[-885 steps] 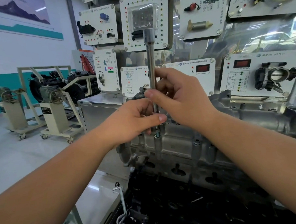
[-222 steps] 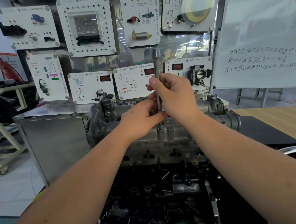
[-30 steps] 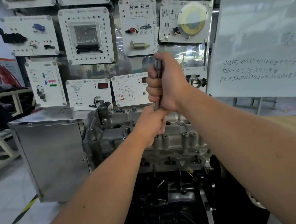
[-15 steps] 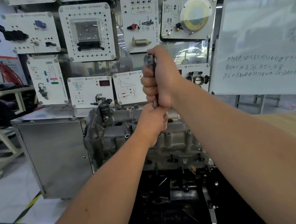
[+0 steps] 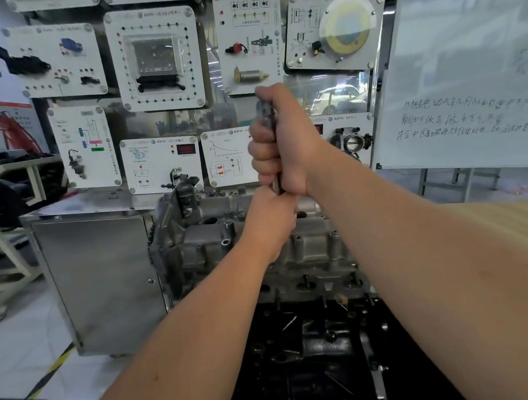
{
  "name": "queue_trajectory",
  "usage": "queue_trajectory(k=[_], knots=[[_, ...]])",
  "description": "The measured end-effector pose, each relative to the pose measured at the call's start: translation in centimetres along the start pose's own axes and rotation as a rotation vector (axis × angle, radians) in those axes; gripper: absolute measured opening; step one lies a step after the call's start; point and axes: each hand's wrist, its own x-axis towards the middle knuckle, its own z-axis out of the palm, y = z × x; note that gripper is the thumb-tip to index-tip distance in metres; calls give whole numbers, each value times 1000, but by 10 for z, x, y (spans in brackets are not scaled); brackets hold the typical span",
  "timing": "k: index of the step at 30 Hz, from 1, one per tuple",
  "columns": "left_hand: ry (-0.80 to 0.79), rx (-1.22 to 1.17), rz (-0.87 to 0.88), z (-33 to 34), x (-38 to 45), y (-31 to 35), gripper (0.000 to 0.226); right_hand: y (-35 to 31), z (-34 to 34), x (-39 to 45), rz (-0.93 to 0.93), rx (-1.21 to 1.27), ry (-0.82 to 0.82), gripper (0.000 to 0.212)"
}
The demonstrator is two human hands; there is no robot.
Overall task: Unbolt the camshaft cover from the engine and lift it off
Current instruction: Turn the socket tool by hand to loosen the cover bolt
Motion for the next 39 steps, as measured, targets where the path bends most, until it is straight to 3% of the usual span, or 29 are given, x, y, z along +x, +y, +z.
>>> queue_trajectory(k=[2,4,8,10,13,15,17,19,22,26,30,34,39], knots=[[-29,-10,-3,0,1,1,29,-1,-11,-3,-15,51,-21,59],[-53,13,-10,0,0,2,32,5,-10,-6,-97,18,67,61],[-9,199,19,-4,7,-5,27,29,-7,-11,-465,-571,215,42],[-2,247,55,-5,7,-7,27,36,-16,-14,-555,-800,237,33],[-85,218,56,-6,0,1,33,29,-32,-19,-553,-933,291,39],[-193,277,65,-12,-2,11,26,20,-39,-21,-491,-1012,279,44],[-296,504,127,-28,3,23,13,13,-41,-22,-461,-1087,222,46],[-384,751,202,-48,11,32,15,7,-41,-22,-444,-1152,159,43],[-430,861,241,-67,14,34,24,5,-37,-19,-439,-1156,152,27],[-334,726,240,-64,12,20,32,14,-33,-25,-486,-1053,193,14],[-305,631,237,-61,13,11,34,22,-34,-32,-434,-992,174,15],[-444,511,110,-66,16,14,12,22,-35,-37,-386,-930,118,16],[-420,513,127,-69,17,10,23,32,-34,-38,-373,-819,120,18]])
